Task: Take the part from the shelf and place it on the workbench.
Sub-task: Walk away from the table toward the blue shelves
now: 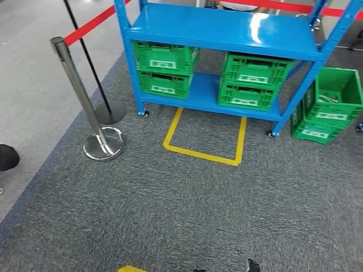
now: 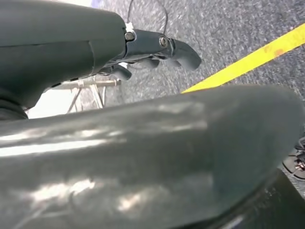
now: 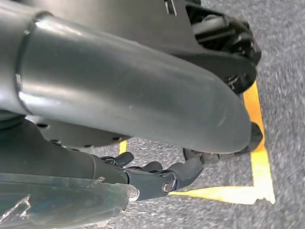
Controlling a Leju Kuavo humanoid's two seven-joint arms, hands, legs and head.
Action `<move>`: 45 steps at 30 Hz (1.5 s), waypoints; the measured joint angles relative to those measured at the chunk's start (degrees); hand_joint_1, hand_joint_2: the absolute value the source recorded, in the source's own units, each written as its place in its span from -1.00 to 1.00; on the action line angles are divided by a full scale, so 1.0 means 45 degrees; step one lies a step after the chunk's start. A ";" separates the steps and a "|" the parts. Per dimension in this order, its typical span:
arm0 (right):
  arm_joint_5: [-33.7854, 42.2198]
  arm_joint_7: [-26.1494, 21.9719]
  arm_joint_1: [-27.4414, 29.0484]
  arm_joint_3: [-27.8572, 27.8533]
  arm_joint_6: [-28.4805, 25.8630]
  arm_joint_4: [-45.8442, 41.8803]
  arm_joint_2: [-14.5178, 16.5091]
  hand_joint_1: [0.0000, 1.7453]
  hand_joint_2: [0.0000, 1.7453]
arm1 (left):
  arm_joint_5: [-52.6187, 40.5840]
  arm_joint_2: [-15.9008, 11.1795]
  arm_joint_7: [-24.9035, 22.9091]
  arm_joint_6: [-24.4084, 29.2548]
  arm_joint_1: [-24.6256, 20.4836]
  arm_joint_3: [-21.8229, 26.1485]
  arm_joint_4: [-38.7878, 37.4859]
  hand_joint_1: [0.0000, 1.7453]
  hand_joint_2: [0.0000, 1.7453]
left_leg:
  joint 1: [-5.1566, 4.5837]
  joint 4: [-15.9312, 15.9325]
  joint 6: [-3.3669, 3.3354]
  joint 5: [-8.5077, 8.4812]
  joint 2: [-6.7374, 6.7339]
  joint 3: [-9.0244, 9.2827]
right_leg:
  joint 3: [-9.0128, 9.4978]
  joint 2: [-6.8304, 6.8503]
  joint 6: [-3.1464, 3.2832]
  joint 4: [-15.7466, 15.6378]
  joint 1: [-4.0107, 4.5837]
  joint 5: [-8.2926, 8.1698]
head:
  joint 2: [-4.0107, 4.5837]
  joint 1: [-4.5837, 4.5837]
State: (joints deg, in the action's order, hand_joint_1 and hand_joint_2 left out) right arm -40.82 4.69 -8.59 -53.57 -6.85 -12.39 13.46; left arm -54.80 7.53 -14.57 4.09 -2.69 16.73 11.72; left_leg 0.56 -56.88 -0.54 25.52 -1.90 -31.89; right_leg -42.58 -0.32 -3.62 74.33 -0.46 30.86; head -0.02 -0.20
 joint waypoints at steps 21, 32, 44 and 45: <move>0.0002 0.0029 -0.0104 0.0000 -0.0001 0.0000 0.0003 -1.00 -1.00 | -0.0138 -0.0013 -0.0034 -0.0115 -0.0059 -0.0022 -0.0006 -1.00 -1.00 | 0.0113 -0.0168 0.0515 0.0124 0.1382 -0.0029 | 0.1777 -0.1391 0.0422 -0.3369 -0.0024 -0.1388 | 0.0000 -0.0113; -0.0035 0.0004 -0.0089 0.0011 -0.0079 0.0000 0.0000 -1.00 -1.00 | -0.0232 -0.0001 -0.0155 -0.0118 -0.0098 -0.0021 -0.0007 -1.00 -1.00 | -0.0031 -0.0055 0.0240 0.0062 0.1094 -0.0004 | 0.1829 -0.0985 0.0454 -0.3694 -0.0053 -0.1643 | 0.0000 0.0002; -0.0016 0.0027 -0.0096 0.0020 -0.0091 0.0000 0.0000 -1.00 -1.00 | -0.0278 -0.0002 -0.0418 0.0020 -0.0094 -0.0016 -0.0006 -1.00 -1.00 | -0.0001 -0.0058 0.0233 0.0063 0.1092 -0.0005 | 0.1791 -0.0985 0.0210 -0.3678 -0.0039 -0.1637 | 0.0000 -0.0006; -0.0015 0.0026 -0.0096 0.0021 -0.0092 0.0000 0.0000 -1.00 -1.00 | -0.0283 -0.0002 -0.0419 0.0027 -0.0094 -0.0016 -0.0005 -1.00 -1.00 | 0.0002 -0.0058 0.0237 0.0061 0.1092 -0.0005 | 0.1785 -0.0986 0.0213 -0.3669 -0.0036 -0.1636 | 0.0000 -0.0005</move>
State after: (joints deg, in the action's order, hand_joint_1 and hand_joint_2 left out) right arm -40.89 4.81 -9.02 -53.48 -7.27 -12.39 13.46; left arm -56.07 7.52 -16.45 4.21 -3.11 16.65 11.69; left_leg 0.57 -57.14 0.53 25.80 3.01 -31.92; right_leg -34.55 -4.75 -2.66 57.82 -0.62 23.50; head -0.02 -0.22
